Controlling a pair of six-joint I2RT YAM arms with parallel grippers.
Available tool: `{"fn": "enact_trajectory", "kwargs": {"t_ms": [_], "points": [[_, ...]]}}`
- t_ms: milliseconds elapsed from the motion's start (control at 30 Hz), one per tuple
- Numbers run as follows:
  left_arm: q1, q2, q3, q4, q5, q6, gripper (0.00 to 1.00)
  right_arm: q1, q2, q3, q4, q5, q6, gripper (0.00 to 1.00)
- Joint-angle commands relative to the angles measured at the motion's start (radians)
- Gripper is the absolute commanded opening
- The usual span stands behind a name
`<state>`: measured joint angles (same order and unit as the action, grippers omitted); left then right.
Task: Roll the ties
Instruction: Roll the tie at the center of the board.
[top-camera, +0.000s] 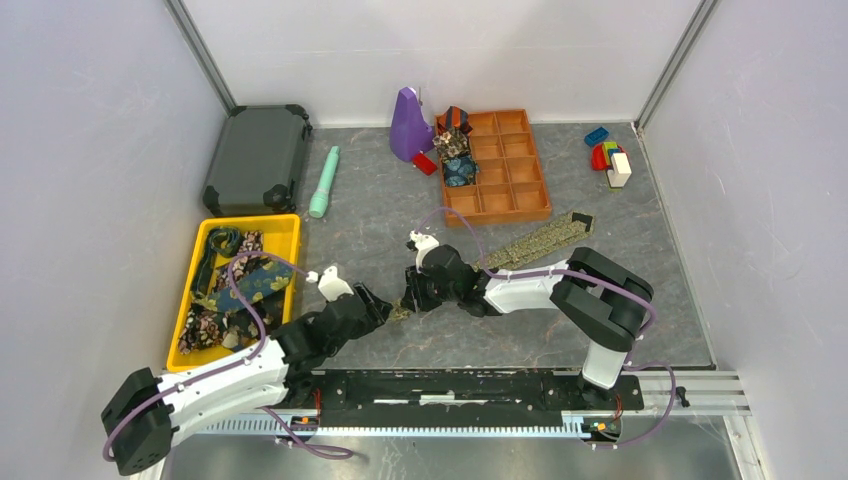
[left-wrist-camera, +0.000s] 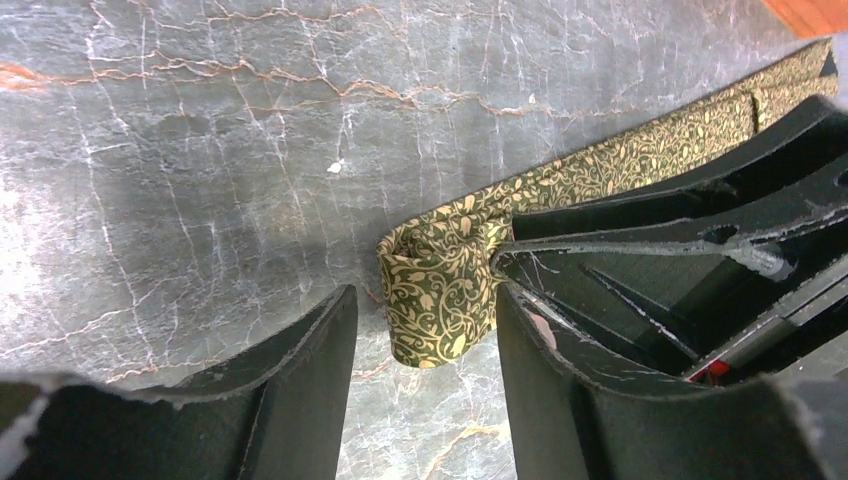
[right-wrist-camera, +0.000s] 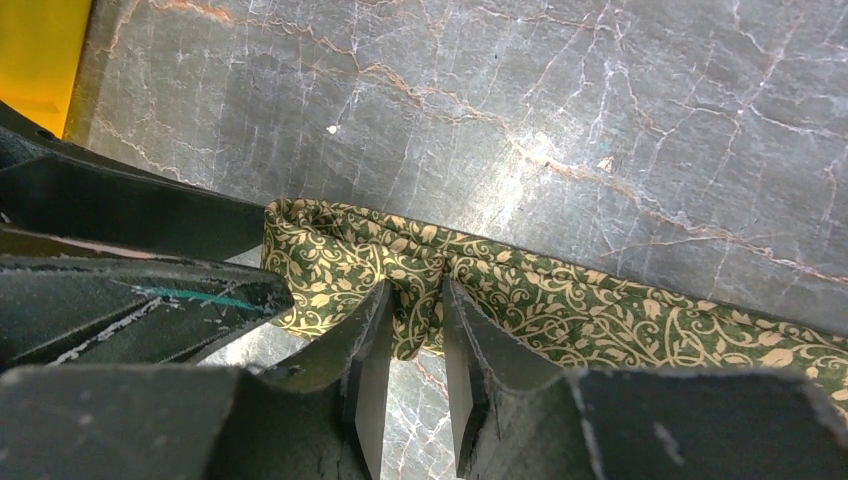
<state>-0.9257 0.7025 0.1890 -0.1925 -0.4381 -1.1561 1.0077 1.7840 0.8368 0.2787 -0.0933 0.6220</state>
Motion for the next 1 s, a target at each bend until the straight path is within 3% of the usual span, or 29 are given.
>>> {"fn": "enact_trajectory", "kwargs": {"t_ms": [0, 200, 533, 667, 833, 967], "points": [[0.020, 0.005, 0.000, 0.016, -0.010, -0.075, 0.58, 0.000, 0.016, -0.022, 0.010, 0.007, -0.015, 0.31], [0.030, 0.046, -0.006, 0.031, 0.013, -0.108, 0.51, 0.000, 0.022, -0.023, 0.015, 0.002, -0.012, 0.30], [0.039, 0.094, -0.041, 0.126, 0.040, -0.116, 0.48, -0.001, 0.025, -0.027, 0.019, 0.000, -0.009, 0.30], [0.041, 0.105, -0.048, 0.140, 0.039, -0.117, 0.41, -0.001, 0.028, -0.025, 0.021, 0.001, -0.007, 0.30], [0.041, 0.106, -0.040, 0.134, 0.036, -0.107, 0.23, -0.002, 0.032, -0.022, 0.020, -0.002, -0.008, 0.31], [0.041, 0.093, -0.007, 0.063, 0.033, -0.092, 0.13, -0.007, 0.025, 0.023, -0.030, 0.004, -0.022, 0.37]]}}
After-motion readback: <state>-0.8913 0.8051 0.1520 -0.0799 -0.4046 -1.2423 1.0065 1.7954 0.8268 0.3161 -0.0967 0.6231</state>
